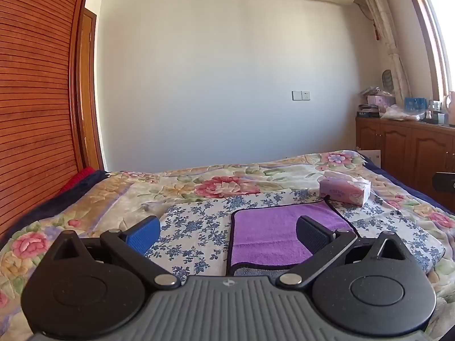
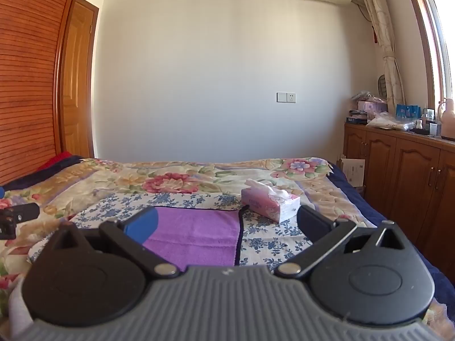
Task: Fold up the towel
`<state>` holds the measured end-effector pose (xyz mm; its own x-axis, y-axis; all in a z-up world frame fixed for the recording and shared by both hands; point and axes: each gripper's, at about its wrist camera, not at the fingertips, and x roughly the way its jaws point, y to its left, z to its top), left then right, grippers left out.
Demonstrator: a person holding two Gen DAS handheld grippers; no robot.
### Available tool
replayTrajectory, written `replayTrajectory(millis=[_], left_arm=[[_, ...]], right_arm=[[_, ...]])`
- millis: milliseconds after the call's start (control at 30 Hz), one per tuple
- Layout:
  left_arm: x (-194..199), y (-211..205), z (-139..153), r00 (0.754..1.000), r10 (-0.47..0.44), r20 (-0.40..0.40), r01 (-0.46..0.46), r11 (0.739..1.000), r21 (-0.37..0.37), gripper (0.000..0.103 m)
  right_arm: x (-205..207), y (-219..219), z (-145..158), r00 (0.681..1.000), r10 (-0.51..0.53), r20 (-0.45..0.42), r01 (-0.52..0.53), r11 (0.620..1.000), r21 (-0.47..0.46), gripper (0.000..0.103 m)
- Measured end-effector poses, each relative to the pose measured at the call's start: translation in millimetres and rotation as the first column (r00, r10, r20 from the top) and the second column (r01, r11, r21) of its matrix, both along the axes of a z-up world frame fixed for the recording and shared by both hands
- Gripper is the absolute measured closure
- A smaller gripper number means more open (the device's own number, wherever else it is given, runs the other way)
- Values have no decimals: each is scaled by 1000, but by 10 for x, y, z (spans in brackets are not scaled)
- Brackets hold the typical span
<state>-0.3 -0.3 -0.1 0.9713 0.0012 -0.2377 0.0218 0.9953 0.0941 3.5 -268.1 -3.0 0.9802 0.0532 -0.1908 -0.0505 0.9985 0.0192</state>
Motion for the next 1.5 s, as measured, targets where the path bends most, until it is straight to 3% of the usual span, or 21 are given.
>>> replayTrajectory(millis=[1500], left_arm=[[-5,-4,-11,1000,-3,-9,3,1000,-1,0]], right_arm=[[1,-6,14,1000,0,4,0,1000,1,0]])
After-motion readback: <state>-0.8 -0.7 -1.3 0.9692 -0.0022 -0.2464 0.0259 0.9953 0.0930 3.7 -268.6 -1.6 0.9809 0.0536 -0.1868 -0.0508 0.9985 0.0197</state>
